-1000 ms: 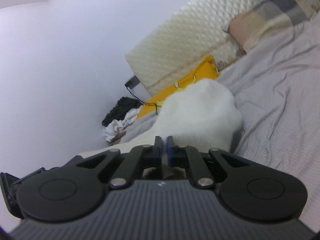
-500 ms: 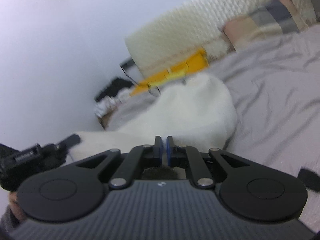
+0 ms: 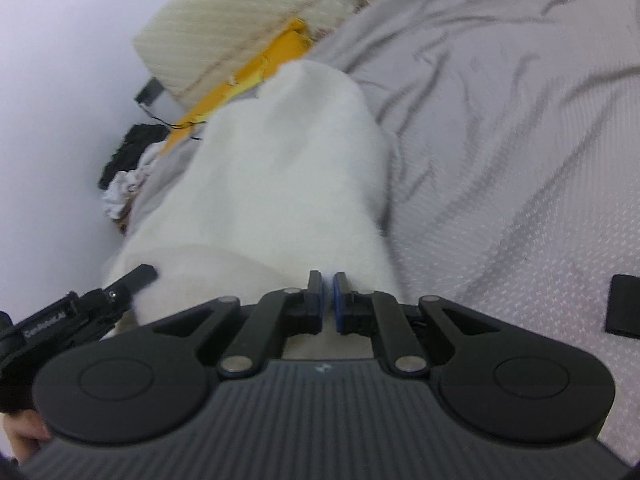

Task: Fold large clothes

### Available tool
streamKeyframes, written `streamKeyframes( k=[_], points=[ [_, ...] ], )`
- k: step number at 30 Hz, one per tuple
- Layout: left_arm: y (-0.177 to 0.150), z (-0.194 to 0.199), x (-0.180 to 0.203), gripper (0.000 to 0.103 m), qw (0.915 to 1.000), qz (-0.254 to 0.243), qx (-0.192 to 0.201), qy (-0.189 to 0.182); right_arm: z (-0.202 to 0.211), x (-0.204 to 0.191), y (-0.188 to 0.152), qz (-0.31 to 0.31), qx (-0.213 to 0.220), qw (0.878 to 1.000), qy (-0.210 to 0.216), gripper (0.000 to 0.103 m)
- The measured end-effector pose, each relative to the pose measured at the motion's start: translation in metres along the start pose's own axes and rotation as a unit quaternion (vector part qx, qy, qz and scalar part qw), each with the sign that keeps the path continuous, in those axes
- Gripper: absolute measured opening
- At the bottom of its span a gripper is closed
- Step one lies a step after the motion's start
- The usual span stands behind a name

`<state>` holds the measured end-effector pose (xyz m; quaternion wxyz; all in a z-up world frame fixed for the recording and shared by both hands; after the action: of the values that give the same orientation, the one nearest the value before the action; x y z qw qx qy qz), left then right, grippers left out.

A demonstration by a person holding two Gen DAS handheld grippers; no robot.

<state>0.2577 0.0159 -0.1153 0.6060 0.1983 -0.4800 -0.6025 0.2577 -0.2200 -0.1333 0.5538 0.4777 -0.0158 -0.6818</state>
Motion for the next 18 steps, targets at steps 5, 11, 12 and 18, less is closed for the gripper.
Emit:
streamKeyframes(
  k=[5, 11, 12, 18],
  points=[
    [0.004, -0.042, -0.022, 0.012, 0.9991, 0.035, -0.018, 0.015, -0.01, 0.012, -0.001, -0.024, -0.004, 1.0, 0.003, 0.01],
    [0.012, -0.031, -0.02, 0.024, 0.999, 0.039, -0.018, -0.002, -0.002, 0.011, -0.002, -0.035, -0.001, 0.999, 0.011, 0.011],
    [0.015, -0.024, -0.018, 0.037, 0.9991, 0.04, -0.016, -0.004, 0.0, 0.009, -0.002, -0.034, 0.0, 0.999, 0.013, 0.013],
    [0.017, 0.042, -0.005, 0.069, 0.9993, 0.036, 0.014, 0.002, 0.026, -0.001, -0.001, -0.025, 0.025, 0.999, 0.024, 0.052]
  ],
)
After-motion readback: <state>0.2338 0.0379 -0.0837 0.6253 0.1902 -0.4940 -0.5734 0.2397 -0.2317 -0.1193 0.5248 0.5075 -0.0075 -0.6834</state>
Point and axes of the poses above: each gripper's, at about its wrist camera, not at the fingertips, and z roughly against the way its jaws point, x to its right, y to its top, the point moved 6 cm from there along -z, roughly the way its jaws point, and after that the axes turned 7 degrees about -z, right-handed, at the moved point
